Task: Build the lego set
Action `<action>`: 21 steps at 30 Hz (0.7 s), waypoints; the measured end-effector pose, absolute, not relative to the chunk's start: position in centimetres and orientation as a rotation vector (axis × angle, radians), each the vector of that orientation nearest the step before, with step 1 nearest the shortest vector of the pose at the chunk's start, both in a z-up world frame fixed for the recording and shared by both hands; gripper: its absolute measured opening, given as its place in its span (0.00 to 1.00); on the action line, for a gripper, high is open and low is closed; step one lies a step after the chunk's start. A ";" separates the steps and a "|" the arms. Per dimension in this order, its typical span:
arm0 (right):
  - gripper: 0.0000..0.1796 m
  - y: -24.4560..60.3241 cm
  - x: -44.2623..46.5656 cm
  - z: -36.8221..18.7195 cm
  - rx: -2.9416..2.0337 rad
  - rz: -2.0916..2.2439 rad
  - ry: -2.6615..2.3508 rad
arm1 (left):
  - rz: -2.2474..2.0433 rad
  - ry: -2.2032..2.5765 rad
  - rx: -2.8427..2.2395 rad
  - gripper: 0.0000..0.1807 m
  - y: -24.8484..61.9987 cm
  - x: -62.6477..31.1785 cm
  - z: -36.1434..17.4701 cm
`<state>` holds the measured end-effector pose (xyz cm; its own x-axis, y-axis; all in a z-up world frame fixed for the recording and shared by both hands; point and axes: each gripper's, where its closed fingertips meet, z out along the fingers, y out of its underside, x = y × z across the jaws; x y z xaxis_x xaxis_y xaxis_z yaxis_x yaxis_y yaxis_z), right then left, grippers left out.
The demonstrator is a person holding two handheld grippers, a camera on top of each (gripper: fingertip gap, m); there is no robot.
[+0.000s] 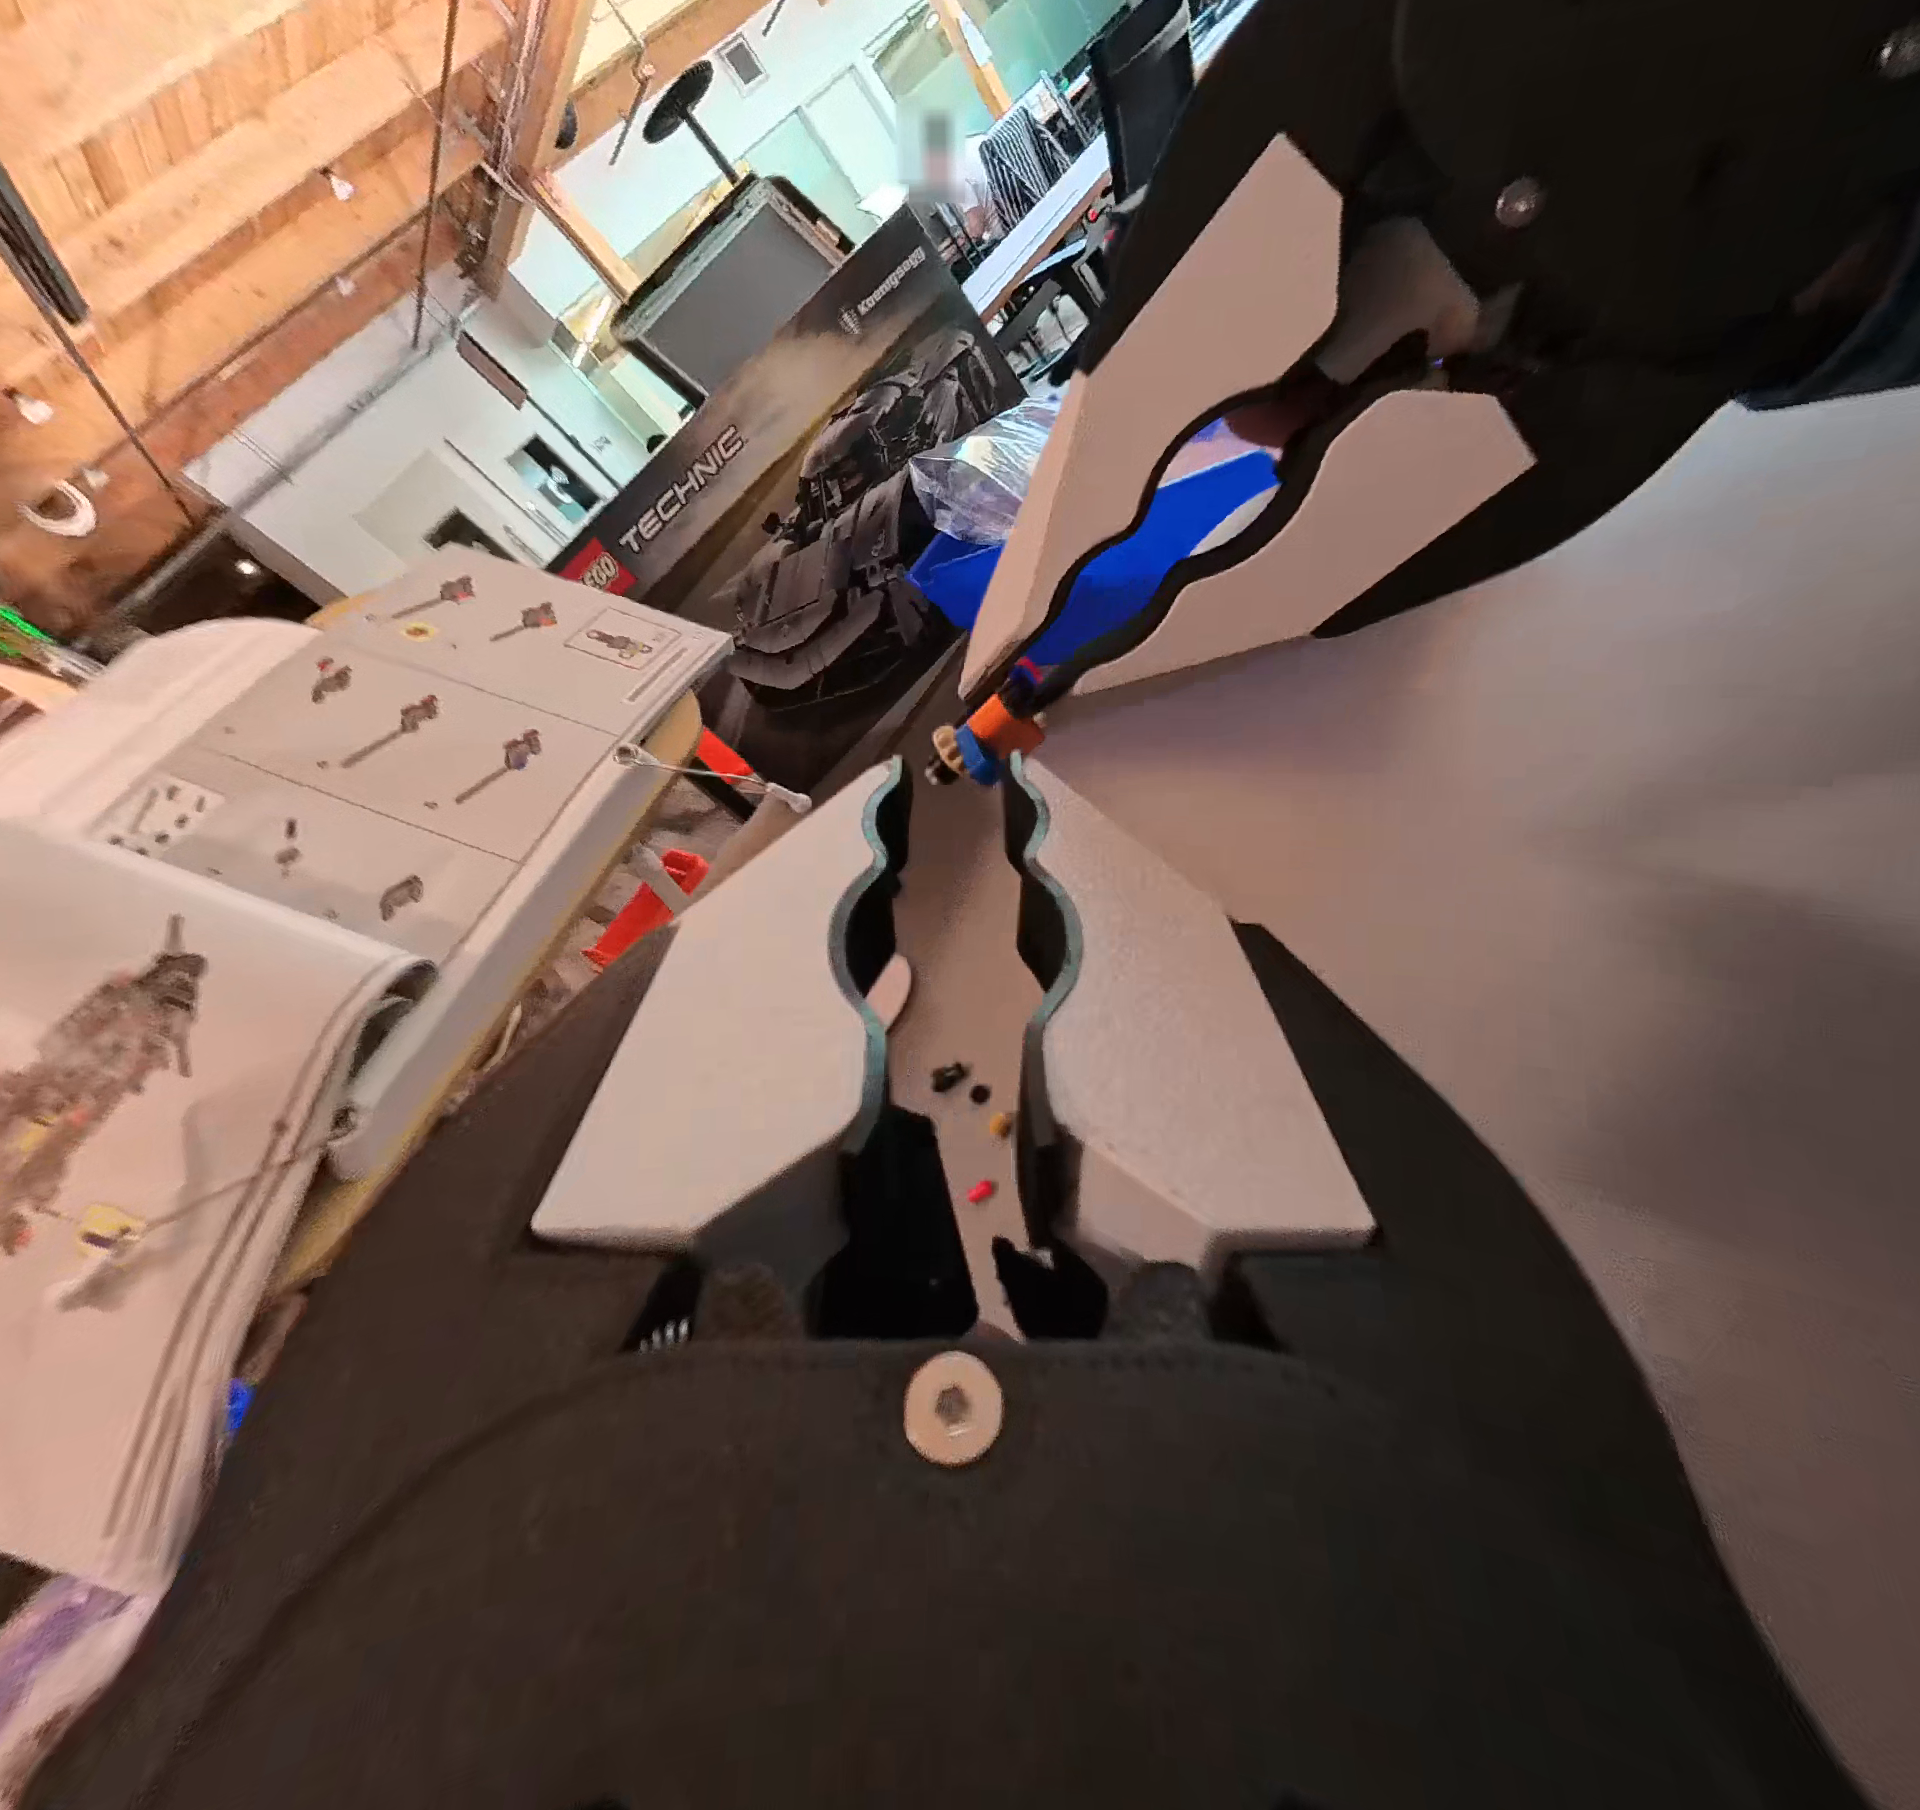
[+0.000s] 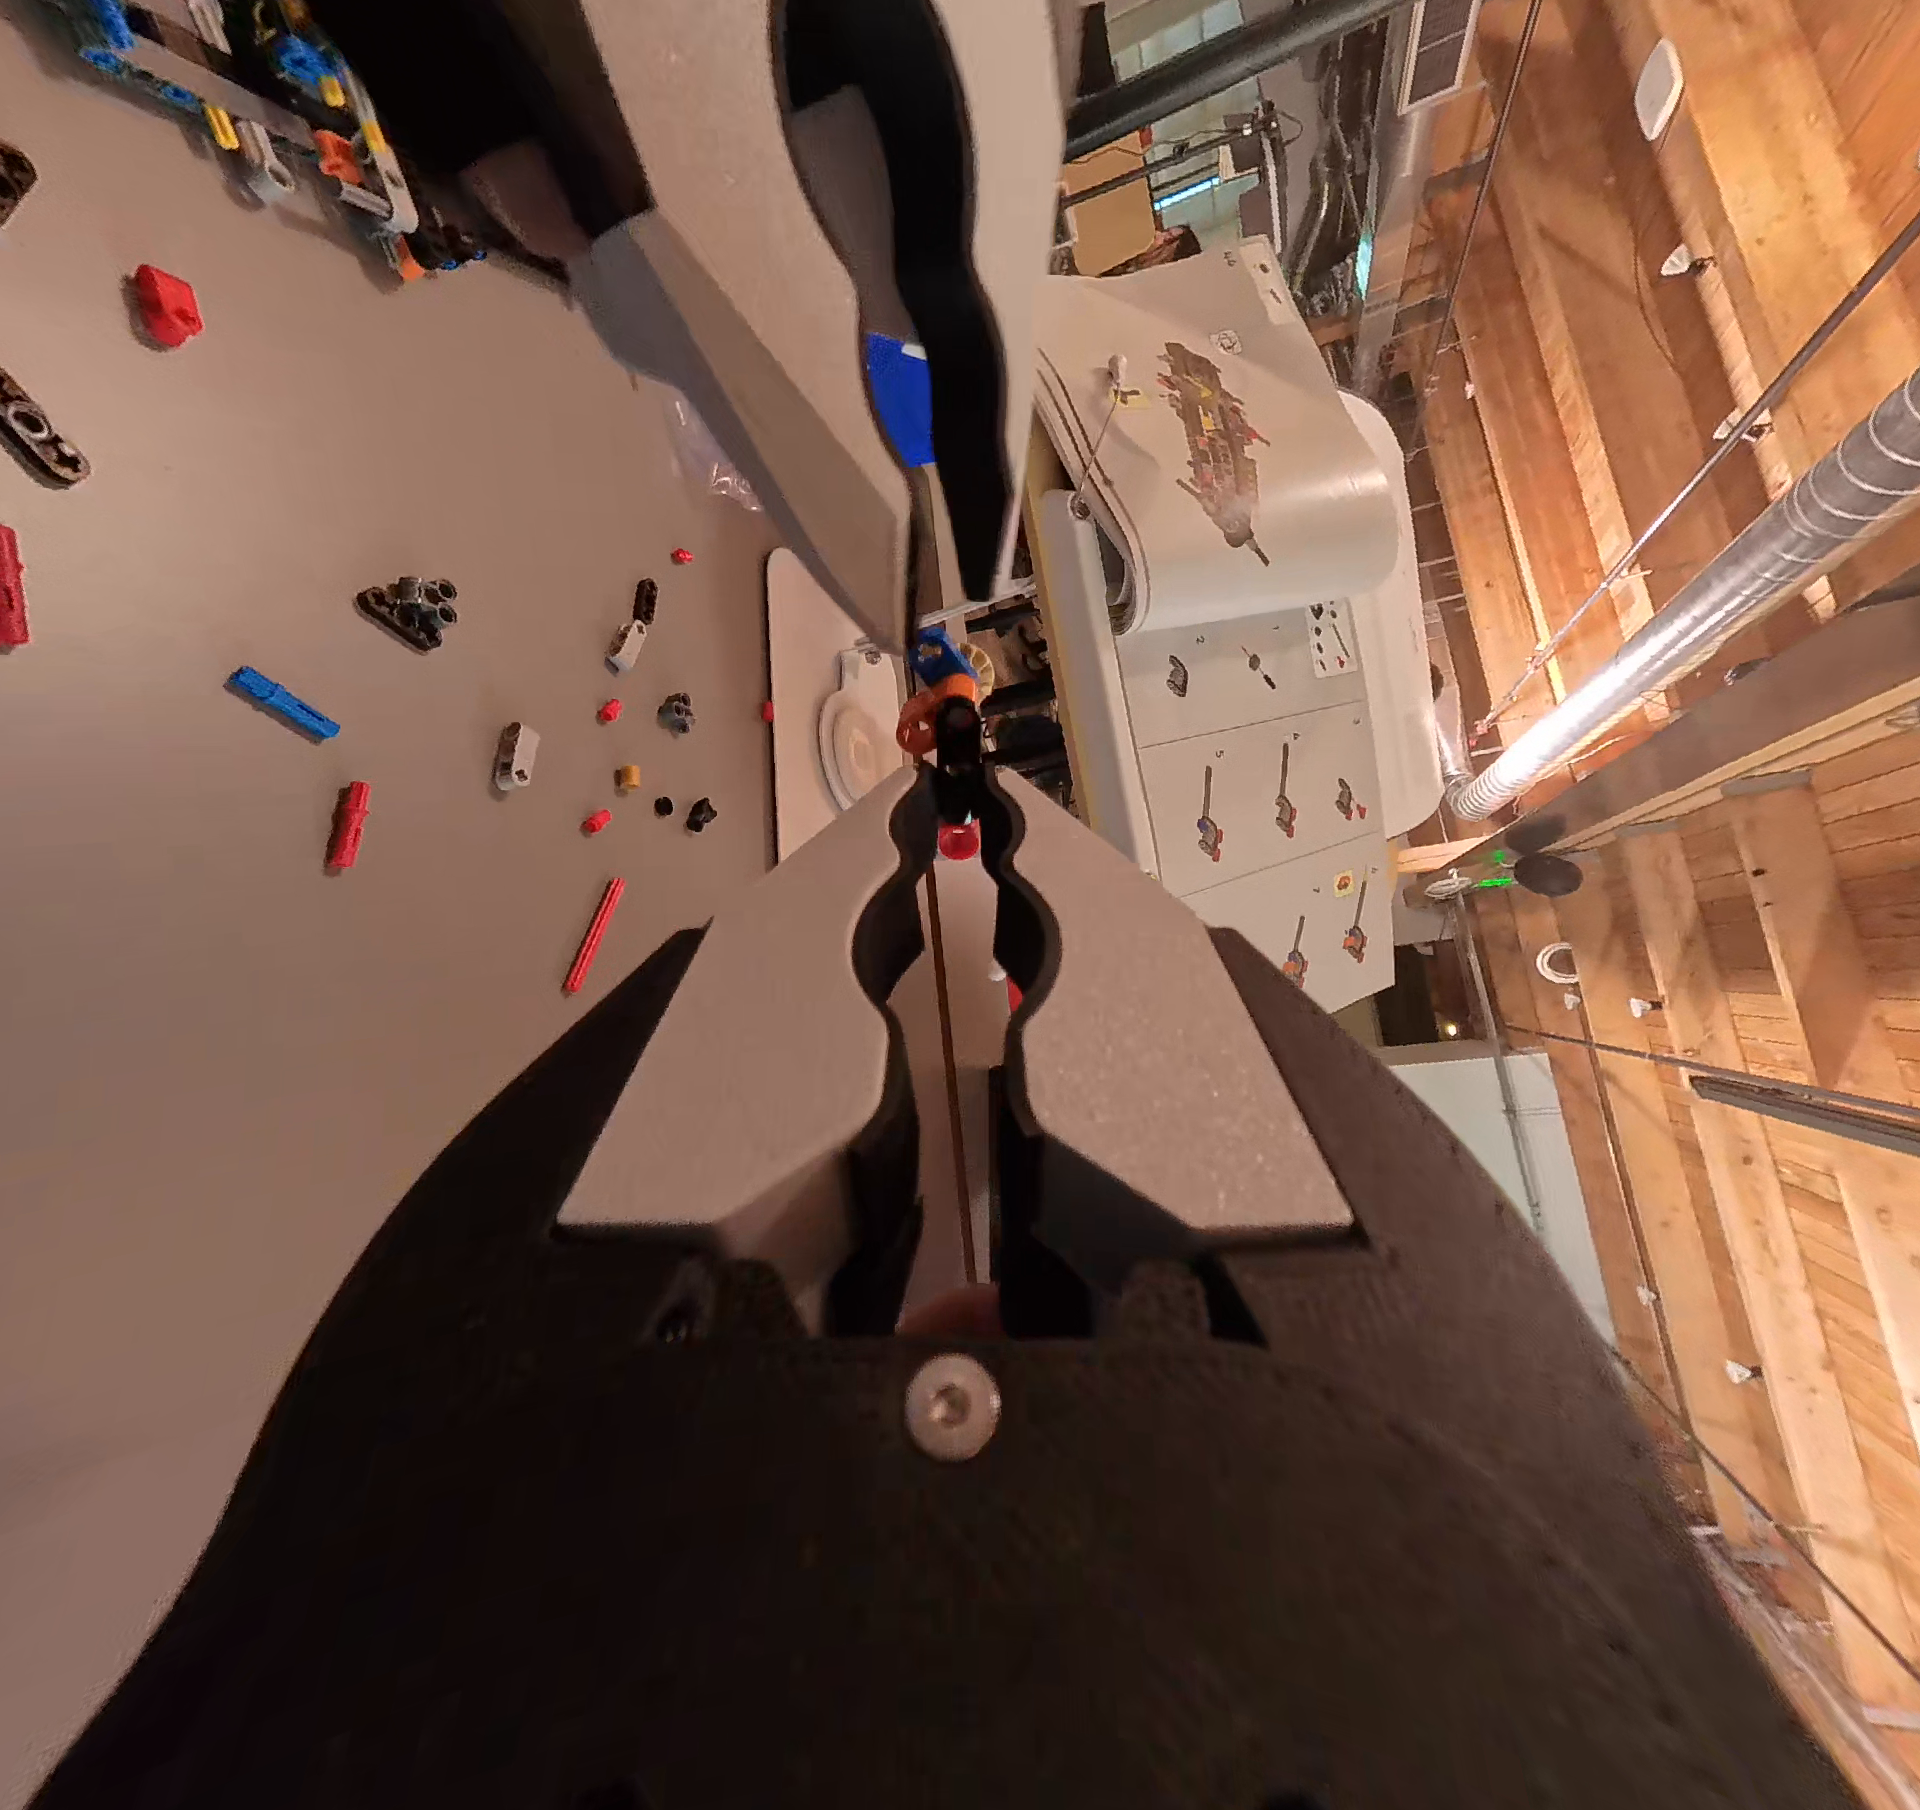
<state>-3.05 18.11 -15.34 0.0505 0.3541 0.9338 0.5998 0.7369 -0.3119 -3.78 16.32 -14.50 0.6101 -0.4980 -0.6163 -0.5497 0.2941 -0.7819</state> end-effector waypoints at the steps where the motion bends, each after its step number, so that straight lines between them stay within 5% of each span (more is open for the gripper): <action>1: 0.02 18.0 -3.1 -15.4 -0.791 -0.221 -1.565 | 0.064 1.015 -1.331 0.08 16.3 -3.7 -14.6; 13: 0.02 17.9 -3.6 -15.7 -0.734 -0.250 -1.633 | 0.120 1.046 -1.296 0.02 16.4 -3.7 -14.1; 21: 0.02 18.2 -3.9 -15.5 -0.730 -0.251 -1.635 | 0.082 1.061 -1.325 0.14 16.3 -3.9 -15.0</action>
